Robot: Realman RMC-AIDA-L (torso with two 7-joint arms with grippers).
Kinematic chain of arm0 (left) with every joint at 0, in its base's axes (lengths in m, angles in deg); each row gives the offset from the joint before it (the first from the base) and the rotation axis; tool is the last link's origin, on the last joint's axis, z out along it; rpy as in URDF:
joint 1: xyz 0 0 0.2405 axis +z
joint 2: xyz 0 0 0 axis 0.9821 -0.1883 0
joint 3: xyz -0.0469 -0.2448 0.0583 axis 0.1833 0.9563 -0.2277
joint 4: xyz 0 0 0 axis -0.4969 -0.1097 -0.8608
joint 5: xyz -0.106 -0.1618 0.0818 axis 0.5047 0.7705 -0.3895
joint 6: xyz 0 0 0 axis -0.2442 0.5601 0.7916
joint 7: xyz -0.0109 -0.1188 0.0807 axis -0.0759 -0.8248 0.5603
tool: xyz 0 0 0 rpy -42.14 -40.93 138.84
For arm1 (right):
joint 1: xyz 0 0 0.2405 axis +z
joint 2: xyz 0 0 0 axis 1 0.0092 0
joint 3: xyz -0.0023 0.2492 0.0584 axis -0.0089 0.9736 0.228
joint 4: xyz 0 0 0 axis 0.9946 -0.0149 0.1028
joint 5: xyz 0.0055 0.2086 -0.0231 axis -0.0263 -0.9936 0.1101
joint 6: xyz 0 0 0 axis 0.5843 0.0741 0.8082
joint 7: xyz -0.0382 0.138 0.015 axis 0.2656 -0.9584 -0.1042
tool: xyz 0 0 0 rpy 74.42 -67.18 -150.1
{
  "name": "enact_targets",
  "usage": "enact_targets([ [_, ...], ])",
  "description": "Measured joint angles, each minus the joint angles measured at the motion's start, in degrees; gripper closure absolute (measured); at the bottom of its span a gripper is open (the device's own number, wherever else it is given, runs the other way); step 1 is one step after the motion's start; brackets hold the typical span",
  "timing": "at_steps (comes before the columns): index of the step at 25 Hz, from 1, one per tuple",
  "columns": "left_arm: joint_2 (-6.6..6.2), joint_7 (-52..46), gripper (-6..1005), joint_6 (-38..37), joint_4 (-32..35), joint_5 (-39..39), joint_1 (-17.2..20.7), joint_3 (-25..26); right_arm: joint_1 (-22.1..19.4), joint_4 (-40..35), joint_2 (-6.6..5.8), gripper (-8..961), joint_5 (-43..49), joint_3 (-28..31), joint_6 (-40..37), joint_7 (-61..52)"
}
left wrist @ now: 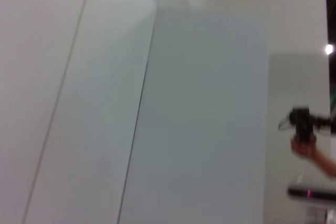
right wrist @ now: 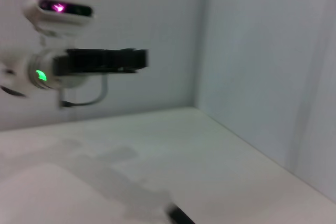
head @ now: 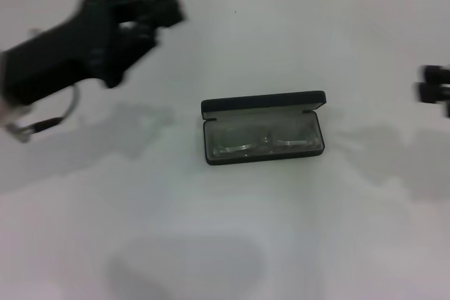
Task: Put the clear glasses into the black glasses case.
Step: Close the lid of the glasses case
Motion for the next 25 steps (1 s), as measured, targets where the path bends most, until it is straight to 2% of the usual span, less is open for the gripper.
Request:
enact_targets([
  [7, 2.67, -6.4, 860, 16.6, 0.9, -15.8, -9.6, -0.2, -1.7, 11.2, 0.17, 787, 1.1, 17.0, -5.7, 3.8],
  [9, 3.7, -9.1, 840, 20.6, 2.3, -21.4, -11.8, -0.3, -1.7, 15.2, 0.18, 787, 1.1, 20.6, -7.1, 5.2],
  [11, 5.39, -11.4, 808, 25.5, 3.9, -27.6, -13.6, -0.2, -1.4, 19.4, 0.18, 786, 0.9, 23.9, -8.5, 7.2],
  [13, 6.82, -12.1, 775, 29.4, 4.7, -31.5, -14.9, -0.1, -1.1, 23.5, 0.17, 786, 0.2, 26.6, -9.5, 9.3],
  [15, 7.59, -12.4, 755, 32.2, 4.8, -33.6, -16.1, -0.5, -0.9, 27.0, 0.16, 785, -1.0, 28.5, -10.1, 11.2],
  [20, 7.82, -13.4, 739, 35.5, 3.7, -34.1, -18.1, -1.4, -0.2, 35.0, 0.09, 784, -2.7, 33.3, -13.0, 16.4],
  [25, 7.86, -13.9, 746, 37.5, 3.1, -34.1, -18.1, -1.4, 0.6, 38.6, 0.01, 783, -2.7, 35.5, -14.4, 18.8],
])
